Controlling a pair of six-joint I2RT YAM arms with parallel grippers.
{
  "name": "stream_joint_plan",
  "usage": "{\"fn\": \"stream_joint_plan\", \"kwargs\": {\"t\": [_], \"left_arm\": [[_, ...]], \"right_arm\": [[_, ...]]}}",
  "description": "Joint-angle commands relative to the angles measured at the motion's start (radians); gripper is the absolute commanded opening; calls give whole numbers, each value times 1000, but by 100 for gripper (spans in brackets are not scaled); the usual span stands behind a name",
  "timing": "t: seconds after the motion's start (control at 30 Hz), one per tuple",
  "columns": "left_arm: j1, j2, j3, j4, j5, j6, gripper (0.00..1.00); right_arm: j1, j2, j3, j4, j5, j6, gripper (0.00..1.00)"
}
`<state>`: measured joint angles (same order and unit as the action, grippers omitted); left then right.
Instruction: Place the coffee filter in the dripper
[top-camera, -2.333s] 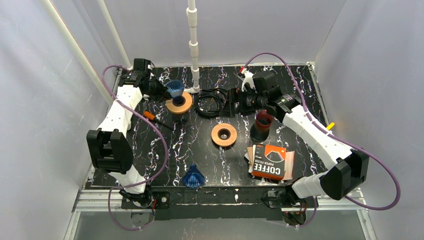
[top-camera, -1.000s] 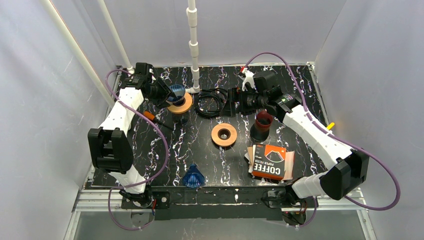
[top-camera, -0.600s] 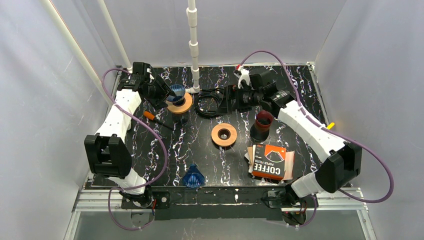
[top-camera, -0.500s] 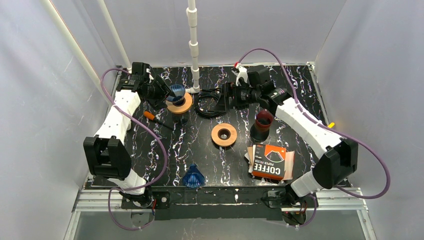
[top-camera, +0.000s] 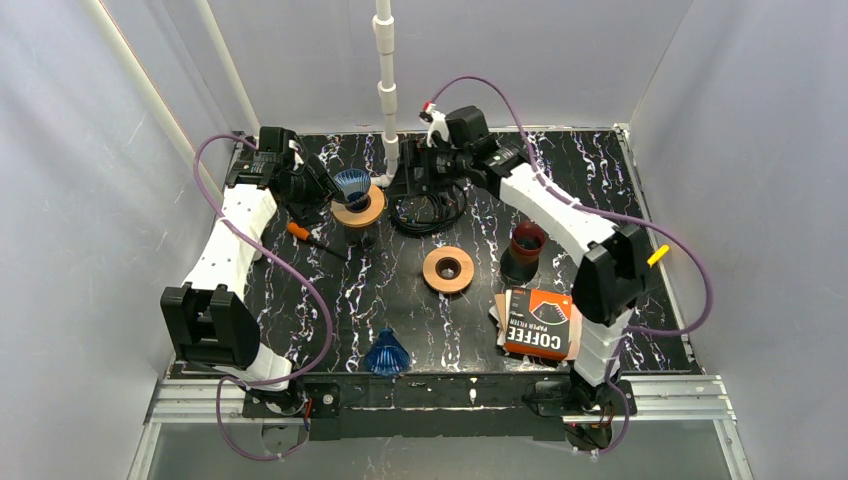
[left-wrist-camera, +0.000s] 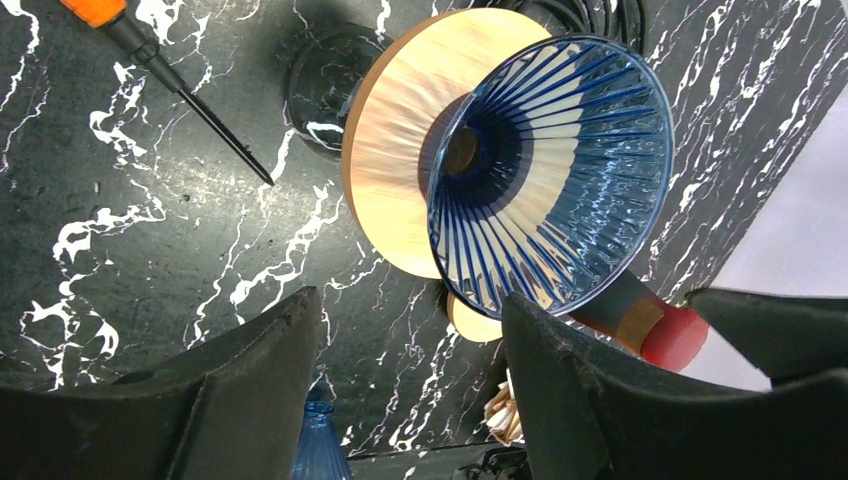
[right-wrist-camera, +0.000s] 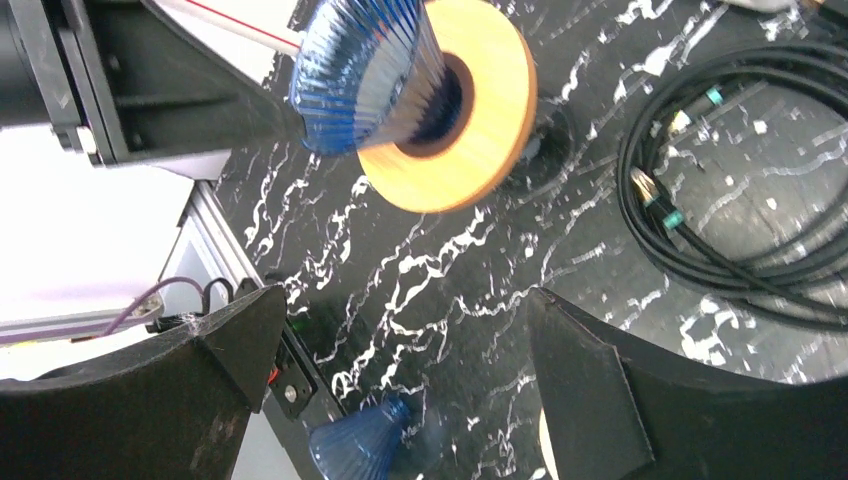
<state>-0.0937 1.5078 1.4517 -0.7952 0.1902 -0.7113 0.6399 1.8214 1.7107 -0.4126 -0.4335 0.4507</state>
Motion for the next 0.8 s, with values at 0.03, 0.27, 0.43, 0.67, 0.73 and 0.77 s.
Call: {"fn": "stream_joint_plan", "kwargs": {"t": [0.03, 0.27, 0.43, 0.67, 0.73, 0.77], "left_arm": [[5, -50, 8, -52, -21, 37, 65], [5, -52, 8, -58, -20, 39, 65], [4, -51, 6, -67, -11, 38, 65], [4, -60, -2, -71, -3, 28, 65], [4, -65, -3, -73, -3, 27, 65], [4, -66, -5, -72, -2, 27, 65]], "right_arm": [[30, 123, 192, 22, 2, 41, 98], [70, 285, 381, -12, 21, 92, 96], [85, 345, 439, -44, 45, 102, 91], [84, 378, 483, -126, 120, 63, 87], [84, 382, 485, -143, 131, 54, 84], [84, 384, 485, -146, 132, 51, 84]]}}
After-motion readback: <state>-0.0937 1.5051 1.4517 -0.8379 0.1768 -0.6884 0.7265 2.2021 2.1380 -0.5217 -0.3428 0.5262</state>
